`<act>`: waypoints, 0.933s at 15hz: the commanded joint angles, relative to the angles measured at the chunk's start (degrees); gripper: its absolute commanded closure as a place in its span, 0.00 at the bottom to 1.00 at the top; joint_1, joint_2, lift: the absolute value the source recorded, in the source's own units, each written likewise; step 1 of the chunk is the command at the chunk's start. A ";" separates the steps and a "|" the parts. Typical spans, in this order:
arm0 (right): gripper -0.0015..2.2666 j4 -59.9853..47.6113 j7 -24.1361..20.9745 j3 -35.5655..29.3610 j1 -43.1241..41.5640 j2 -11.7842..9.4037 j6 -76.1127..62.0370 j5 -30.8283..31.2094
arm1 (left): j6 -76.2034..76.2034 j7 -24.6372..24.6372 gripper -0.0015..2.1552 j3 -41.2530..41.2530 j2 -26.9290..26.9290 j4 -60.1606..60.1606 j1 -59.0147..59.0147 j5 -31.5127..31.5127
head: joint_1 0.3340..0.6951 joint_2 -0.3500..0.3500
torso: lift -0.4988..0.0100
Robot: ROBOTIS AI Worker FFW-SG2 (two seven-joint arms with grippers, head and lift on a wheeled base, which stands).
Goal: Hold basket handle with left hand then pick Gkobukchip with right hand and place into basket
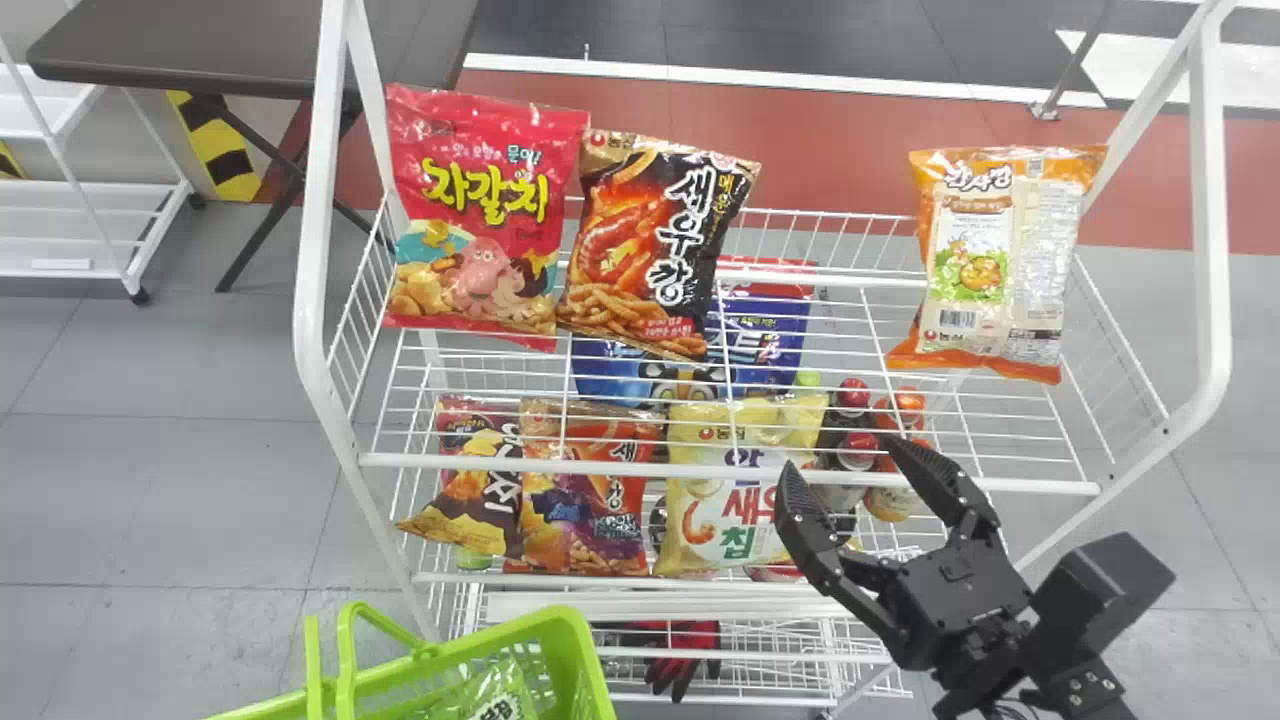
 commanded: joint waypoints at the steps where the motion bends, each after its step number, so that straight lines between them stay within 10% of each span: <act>1: 0.04 0.24 0.04 0.09 0.01 0.11 -0.25 -0.05 | 0.00 0.00 1.00 0.24 -0.06 0.01 0.02 0.07 | 1.00 0.40 | 0.98; 14: 0.04 1.74 -0.66 -0.18 -0.25 0.46 -0.25 -0.23 | 0.00 0.53 1.00 0.24 -0.15 0.01 0.11 -0.02 | 1.00 0.39 | 0.98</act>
